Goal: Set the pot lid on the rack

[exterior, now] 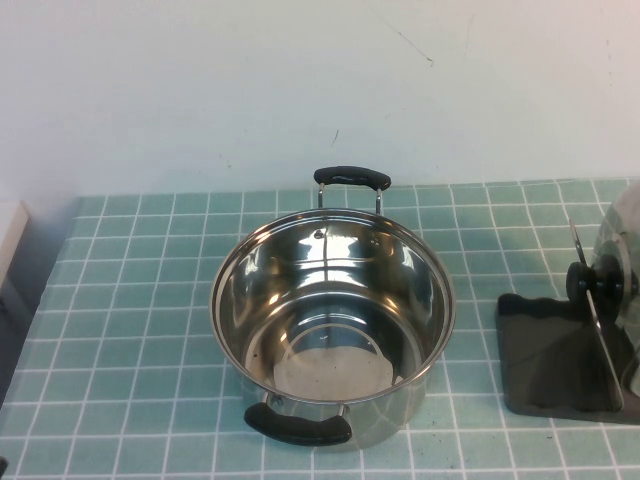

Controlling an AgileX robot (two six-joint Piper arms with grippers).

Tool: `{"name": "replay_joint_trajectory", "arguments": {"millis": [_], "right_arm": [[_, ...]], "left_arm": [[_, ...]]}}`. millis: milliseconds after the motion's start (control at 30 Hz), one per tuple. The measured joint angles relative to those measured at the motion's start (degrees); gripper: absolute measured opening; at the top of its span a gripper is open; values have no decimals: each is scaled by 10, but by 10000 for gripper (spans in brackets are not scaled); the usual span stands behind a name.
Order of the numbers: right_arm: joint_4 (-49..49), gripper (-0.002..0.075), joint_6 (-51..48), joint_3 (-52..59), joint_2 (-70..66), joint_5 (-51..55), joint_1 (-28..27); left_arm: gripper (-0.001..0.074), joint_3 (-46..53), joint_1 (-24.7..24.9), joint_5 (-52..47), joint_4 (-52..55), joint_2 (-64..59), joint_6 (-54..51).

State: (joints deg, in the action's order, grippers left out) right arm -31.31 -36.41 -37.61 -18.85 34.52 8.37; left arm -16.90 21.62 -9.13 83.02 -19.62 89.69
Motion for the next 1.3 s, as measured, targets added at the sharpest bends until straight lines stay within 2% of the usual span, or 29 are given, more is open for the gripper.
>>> {"name": "replay_joint_trajectory", "arguments": {"millis": [200, 367, 1133, 1233, 1300], "right_arm": [[-61, -1, -6, 66, 96, 1, 0], [-68, -1, -17, 102, 151, 1, 0], [-54, -1, -32, 177, 156, 3, 0], [-18, -1, -25, 209, 155, -34, 0], [26, -1, 17, 241, 155, -110, 0]], "left_arm": [[-1, 67, 0, 0, -2, 100, 6], [-1, 86, 0, -1, -2, 149, 6], [-1, 88, 0, -1, -2, 153, 7], [-1, 88, 0, -1, -2, 153, 7], [-1, 88, 0, -1, -2, 153, 7]]}}
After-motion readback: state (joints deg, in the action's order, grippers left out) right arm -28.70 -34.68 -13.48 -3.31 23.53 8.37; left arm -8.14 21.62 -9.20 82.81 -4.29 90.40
